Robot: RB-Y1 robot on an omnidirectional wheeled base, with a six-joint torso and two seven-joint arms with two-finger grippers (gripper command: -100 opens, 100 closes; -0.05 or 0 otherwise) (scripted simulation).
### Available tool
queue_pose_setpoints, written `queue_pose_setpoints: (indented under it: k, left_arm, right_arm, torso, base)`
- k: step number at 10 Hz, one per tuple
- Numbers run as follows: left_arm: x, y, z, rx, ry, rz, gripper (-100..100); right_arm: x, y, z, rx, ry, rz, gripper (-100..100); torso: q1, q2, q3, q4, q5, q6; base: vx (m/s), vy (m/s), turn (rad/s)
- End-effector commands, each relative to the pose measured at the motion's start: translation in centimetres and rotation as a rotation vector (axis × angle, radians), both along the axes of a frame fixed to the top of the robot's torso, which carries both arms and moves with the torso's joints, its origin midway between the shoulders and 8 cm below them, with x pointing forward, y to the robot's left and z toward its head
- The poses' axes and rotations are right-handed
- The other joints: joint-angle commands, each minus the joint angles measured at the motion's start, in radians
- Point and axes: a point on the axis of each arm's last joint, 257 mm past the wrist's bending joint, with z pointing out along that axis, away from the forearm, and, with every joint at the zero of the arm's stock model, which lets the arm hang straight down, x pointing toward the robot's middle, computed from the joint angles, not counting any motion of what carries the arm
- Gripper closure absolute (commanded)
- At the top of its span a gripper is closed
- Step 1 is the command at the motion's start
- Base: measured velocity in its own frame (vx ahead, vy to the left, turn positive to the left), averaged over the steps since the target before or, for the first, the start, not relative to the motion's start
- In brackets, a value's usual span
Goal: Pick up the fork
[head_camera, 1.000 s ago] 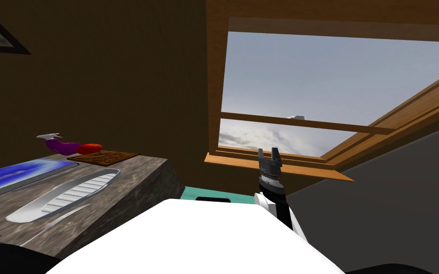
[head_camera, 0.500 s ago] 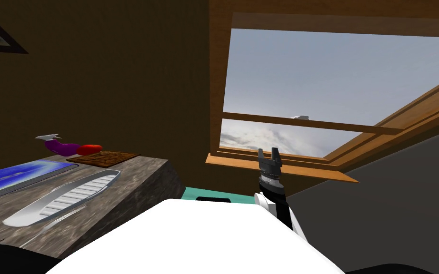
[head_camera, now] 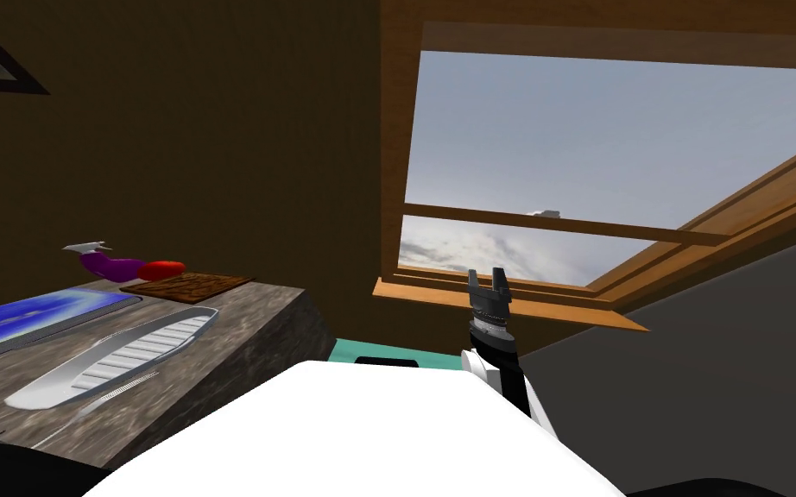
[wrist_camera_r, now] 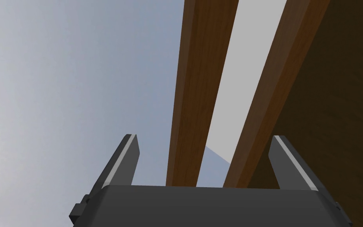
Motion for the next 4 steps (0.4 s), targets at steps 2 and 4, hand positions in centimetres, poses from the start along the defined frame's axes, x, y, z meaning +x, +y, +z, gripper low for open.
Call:
queue_pose_setpoints:
  k: [2,4]
  left_arm:
    - [0.63,0.23,1.44,0.002,0.001,-0.003,100]
    - [0.43,0.18,1.12,0.002,0.001,-0.004,0]
  right_arm:
    - [0.00,0.00,0.00,0.000,0.000,0.000,0]
    - [0.00,0.00,0.00,0.000,0.000,0.000,0]
  torso:
    - [-0.002,0.001,0.000,0.000,0.000,0.000]
    - [-0.001,0.000,0.000,0.000,0.000,0.000]
  base:
    - [-0.032,-0.056,0.005]
    - [-0.007,-0.014,0.002]
